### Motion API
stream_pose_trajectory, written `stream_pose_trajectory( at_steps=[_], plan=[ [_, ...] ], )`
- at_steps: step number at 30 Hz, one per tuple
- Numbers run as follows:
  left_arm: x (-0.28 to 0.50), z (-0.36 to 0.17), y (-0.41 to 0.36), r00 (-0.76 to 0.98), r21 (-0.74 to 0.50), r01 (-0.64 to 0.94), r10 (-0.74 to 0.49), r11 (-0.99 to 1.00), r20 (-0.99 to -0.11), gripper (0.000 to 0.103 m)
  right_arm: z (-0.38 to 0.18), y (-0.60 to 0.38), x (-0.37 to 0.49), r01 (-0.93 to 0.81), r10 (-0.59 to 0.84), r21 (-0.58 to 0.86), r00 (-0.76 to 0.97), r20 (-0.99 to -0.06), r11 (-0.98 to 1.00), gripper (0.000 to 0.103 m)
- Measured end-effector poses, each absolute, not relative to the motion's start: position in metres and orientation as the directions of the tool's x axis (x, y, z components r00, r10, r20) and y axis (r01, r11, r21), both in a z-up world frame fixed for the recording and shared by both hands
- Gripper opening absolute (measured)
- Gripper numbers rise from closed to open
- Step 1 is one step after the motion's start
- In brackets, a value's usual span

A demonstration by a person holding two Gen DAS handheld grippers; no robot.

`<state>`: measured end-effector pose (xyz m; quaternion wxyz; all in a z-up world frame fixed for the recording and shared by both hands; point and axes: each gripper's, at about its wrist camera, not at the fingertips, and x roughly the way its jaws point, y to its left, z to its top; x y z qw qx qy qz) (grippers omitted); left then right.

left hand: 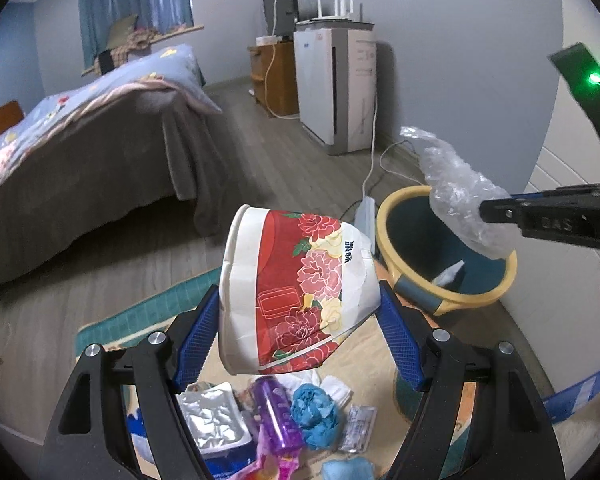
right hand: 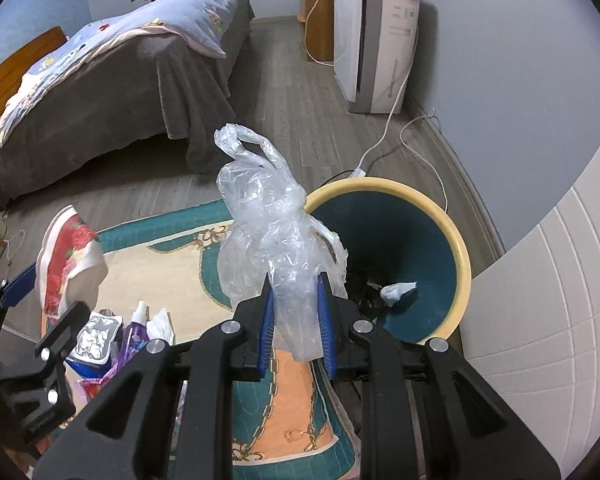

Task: Collect trash
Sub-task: 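Lift the clear plastic bag toward the bin with the right gripper while the left holds the cup, then carry the bag and cup over the bin and open both grippers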

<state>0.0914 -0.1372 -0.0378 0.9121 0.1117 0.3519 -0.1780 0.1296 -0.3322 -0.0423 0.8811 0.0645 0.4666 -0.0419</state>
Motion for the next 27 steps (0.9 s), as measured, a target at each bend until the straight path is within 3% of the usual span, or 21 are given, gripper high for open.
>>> stream_pose_trajectory(
  at_steps=[13,19,27],
  plan=[
    [0.095,-0.064,-0.155,0.681,0.138,0.417,-0.208,0.898,-0.702,0.076,-0.055,-0.342,0.144,0.109,-0.016,0.055,0.564,-0.826,0.993,0.019],
    [0.109,-0.069,-0.166,0.668,0.029,0.376,-0.249,0.926,-0.702,0.076,-0.064,-0.361,0.157,0.131,0.009,0.096,0.549,-0.836,0.987,0.019],
    [0.123,-0.071,-0.197,0.655,-0.012,0.421,-0.313,0.907,-0.688,0.076,-0.08,-0.4,0.164,0.196,0.009,0.13,0.52,-0.854,0.972,0.019]
  ],
)
